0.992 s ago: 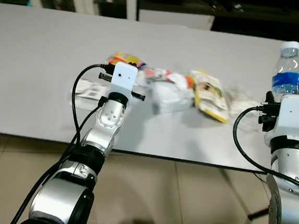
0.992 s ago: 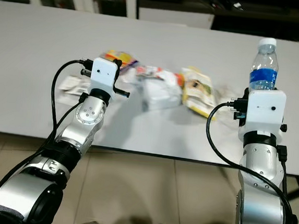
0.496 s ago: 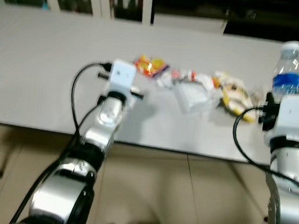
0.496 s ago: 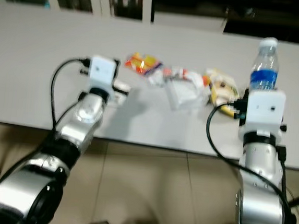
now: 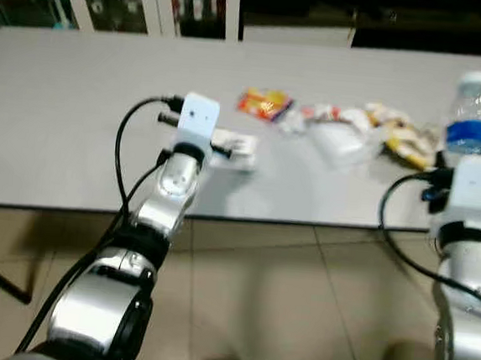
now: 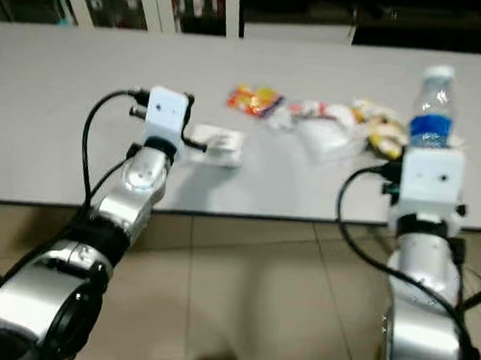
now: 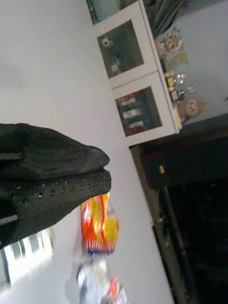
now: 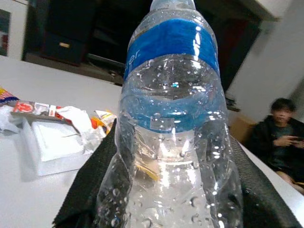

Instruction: Picking trash to rubbish bin

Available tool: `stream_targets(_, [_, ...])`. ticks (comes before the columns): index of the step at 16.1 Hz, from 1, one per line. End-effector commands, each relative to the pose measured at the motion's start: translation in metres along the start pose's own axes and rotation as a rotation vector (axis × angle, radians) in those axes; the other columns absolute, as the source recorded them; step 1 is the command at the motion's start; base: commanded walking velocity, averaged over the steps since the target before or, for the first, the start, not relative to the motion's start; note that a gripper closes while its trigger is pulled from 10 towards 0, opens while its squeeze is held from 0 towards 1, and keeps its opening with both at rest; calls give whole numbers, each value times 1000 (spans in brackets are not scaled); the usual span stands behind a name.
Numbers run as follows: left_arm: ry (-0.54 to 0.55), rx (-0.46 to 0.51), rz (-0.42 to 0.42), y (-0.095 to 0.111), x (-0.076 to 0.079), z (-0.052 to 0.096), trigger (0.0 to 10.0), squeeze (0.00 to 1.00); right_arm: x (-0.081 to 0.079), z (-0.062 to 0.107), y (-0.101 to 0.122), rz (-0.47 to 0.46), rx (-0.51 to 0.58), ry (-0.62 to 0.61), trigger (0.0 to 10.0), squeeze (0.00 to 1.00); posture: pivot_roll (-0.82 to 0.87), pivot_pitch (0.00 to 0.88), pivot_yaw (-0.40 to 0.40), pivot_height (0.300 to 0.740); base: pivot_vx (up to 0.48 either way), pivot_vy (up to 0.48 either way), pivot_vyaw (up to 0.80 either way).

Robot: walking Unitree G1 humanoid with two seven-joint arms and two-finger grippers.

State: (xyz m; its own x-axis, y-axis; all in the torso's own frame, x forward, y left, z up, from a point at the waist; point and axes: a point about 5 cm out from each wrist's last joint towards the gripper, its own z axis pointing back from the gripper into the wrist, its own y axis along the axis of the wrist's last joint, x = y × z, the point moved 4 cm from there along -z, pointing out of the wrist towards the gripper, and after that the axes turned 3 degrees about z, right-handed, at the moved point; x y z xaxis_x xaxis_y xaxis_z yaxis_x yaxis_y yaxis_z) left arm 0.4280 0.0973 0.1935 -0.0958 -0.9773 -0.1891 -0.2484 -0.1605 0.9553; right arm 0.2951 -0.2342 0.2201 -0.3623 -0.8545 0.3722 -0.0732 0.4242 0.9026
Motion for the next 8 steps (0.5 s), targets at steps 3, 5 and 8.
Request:
stream_targets(3, [25, -24, -17, -5, -11, 1, 10000, 0, -3, 2, 6, -3, 17, -2, 10000, 0, 45, 83, 8, 740, 0, 480, -742])
stream_targets(5, [30, -29, -22, -6, -12, 0, 10000, 0, -3, 1, 6, -2, 15, -3, 10000, 0, 45, 83, 8, 740, 0, 480, -778])
stream_targets(8, [32, -35, -25, -8, -13, 0, 10000, 0, -3, 1, 6, -4, 13, -5, 10000, 0, 49, 86, 7, 740, 0, 480, -767])
